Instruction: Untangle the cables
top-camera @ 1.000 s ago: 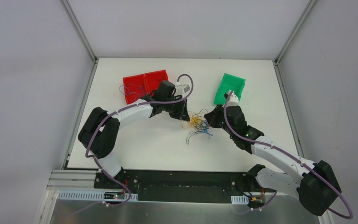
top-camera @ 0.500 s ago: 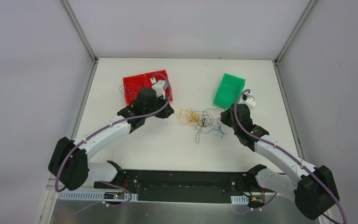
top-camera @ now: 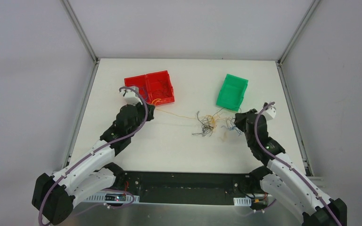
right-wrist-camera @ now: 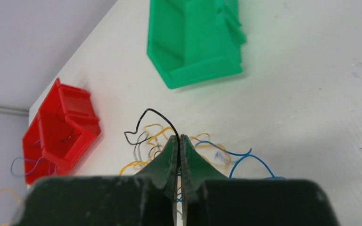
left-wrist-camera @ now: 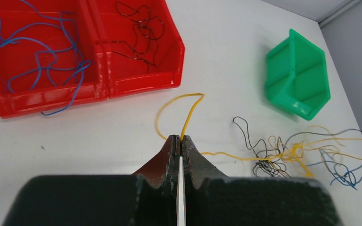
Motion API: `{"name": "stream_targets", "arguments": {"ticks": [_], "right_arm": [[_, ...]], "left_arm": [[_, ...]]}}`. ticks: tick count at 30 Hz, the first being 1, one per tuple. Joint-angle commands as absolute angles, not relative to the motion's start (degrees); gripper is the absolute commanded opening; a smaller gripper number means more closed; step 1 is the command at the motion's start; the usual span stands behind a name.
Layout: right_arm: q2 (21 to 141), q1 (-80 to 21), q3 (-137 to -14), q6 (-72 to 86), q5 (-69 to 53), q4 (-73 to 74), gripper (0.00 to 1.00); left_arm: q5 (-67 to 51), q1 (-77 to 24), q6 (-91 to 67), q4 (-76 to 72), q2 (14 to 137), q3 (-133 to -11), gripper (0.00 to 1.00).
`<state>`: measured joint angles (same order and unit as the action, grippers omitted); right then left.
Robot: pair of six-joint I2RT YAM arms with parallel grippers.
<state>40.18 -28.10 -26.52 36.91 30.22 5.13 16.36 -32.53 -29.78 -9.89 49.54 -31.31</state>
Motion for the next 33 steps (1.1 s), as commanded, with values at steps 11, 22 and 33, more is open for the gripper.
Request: {"name": "stream_targets", "arguments": {"ticks": [11,22,33], "right_arm": [[46.3,-31.7,-29.7,23.5,8.2,-6.0,0.60],[61.2,-48.0,-34.4,0.5,2.1,-16.6,0.68],[79.3,-49.5,-42.2,-0.8,16.0,-15.8,0.65]], "left_arm": [[-8.3,-32.3,-25.0,-27.4,49.0,-30.3,0.00],[-24.0,-33.7,-29.7,-30.7,45.2,-33.6,0.00],[-30.1,-35.1,-36.3,-33.4,40.2,-35.2,0.00]]}}
